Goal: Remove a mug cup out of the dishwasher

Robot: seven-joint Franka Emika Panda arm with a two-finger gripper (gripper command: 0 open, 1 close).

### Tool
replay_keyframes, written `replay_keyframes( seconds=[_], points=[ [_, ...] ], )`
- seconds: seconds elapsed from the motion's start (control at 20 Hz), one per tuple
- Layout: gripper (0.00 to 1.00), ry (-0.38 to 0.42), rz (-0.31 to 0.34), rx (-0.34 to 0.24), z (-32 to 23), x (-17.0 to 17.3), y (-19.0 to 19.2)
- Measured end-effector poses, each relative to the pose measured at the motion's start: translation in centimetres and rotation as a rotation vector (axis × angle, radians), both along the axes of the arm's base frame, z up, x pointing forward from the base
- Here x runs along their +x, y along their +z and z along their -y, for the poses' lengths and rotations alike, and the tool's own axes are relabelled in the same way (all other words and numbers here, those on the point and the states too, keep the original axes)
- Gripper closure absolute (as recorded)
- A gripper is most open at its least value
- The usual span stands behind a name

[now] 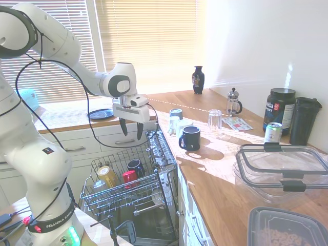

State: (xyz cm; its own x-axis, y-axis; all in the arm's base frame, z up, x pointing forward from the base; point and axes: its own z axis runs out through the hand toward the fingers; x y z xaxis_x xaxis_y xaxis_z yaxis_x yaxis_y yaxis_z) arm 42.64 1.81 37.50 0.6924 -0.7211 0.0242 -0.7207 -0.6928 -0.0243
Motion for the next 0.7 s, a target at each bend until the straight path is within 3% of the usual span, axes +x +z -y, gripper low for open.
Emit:
replay_keyframes(
  seconds=[0.15,0.35,0.7],
  points=[
    [0.0,0.009,0.003,-0.009,0.0,-0.2,-0.3],
    [0.0,0.068,-0.032,-0.032,-0.2,-2.2,-3.5],
    [0.0,0.286,-0.086,-0.09,-4.4,-5.2,-10.6]
  ],
)
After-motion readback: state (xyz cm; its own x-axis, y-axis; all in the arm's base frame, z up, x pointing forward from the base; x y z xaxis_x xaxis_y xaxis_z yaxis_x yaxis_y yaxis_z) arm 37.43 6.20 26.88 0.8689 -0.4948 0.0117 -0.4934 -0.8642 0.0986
